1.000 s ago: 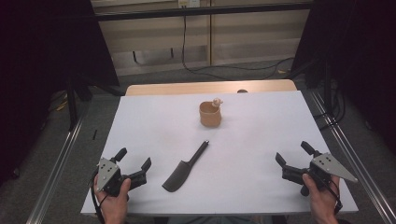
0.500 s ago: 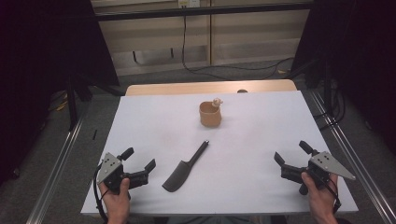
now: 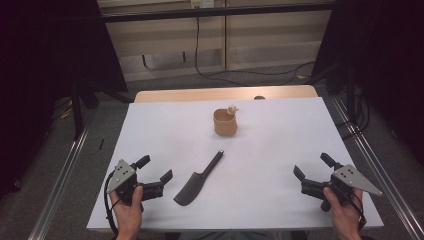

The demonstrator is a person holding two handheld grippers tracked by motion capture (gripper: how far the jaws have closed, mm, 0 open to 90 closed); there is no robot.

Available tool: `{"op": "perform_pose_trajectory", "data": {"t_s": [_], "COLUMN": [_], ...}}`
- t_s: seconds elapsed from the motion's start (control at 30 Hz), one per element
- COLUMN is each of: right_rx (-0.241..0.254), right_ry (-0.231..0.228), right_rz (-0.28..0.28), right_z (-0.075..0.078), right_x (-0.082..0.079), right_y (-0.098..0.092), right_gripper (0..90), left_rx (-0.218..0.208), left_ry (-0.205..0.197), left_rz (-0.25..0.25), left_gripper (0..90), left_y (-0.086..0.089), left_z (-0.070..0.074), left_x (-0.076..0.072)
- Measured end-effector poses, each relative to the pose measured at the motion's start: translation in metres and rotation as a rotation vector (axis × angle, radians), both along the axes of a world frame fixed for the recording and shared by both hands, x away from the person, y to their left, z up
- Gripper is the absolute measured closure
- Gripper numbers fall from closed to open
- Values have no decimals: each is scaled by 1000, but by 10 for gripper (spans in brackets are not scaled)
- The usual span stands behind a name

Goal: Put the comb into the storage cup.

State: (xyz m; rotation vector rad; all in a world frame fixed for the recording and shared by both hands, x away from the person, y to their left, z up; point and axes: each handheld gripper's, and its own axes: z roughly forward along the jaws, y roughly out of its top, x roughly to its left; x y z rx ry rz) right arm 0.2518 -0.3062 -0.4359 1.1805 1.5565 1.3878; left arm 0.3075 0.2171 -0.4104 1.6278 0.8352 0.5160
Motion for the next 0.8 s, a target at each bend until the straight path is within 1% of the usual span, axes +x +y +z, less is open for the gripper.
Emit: {"op": "perform_pose_trajectory", "data": {"t_s": [0.03, 0.13, 0.17, 0.2, 0.23, 0.27, 0.33, 0.37, 0.43, 0.47, 0.5, 0.57, 0.6, 0.63, 0.67, 0.7, 0.73, 0.77, 0.8], "right_rx": [1, 3, 0, 1, 1, 3, 0, 3, 0, 0, -1, -3, -3, 0, 0, -2, -2, 0, 0], "right_ry": [3, 1, -1, -3, -3, -3, -7, -7, -5, -5, -7, -6, -6, -5, -5, -3, -3, -4, -4], "right_rz": [-1, 0, 2, 3, 3, 4, 4, 5, 5, 5, 10, 11, 11, 12, 12, 9, 9, 14, 14], "right_z": [0, 0, 0, 0, 0, 0, 1, 1, 1, 1, 0, 0, 0, 0, 0, 0, 0, 0, 0], "right_x": [0, 1, 0, 0, 0, 0, -1, -1, 0, 0, 1, 1, 1, 2, 2, 2, 2, 2, 2], "right_y": [0, 0, 1, 1, 1, 1, 1, 1, 1, 1, 2, 2, 2, 2, 2, 2, 2, 2, 2], "right_gripper": [2, 2, 1, 2, 2, 1, 1, 2, 2, 2, 2, 1, 1, 2, 2, 2, 2, 1, 1], "left_rx": [-11, -4, -5, -16, -10, -4, -34, -35, -37, -30, -7, -3, 0, 26, 26, 40, 40, 28, 28], "left_ry": [-4, -15, -30, -51, -64, -72, -50, -44, -44, -52, -61, -60, -52, -54, -54, -60, -60, -47, -47], "left_rz": [4, 8, 4, -10, -20, -20, -26, -32, -33, -30, -30, -32, -36, -32, -32, -34, -34, -40, -40], "left_gripper": [44, 29, 20, 23, 21, 21, 14, 18, 18, 18, 20, 21, 21, 26, 31, 44, 48, 49, 60], "left_y": [-2, -5, -7, -9, -12, -14, -18, -20, -21, -22, -23, -24, -25, -28, -28, -31, -31, -33, -33], "left_z": [1, 4, 6, 7, 8, 9, 11, 12, 13, 14, 15, 16, 16, 18, 18, 20, 20, 21, 21], "left_x": [1, 4, 5, 6, 7, 7, 7, 9, 9, 10, 12, 13, 14, 18, 18, 23, 23, 29, 29]}}
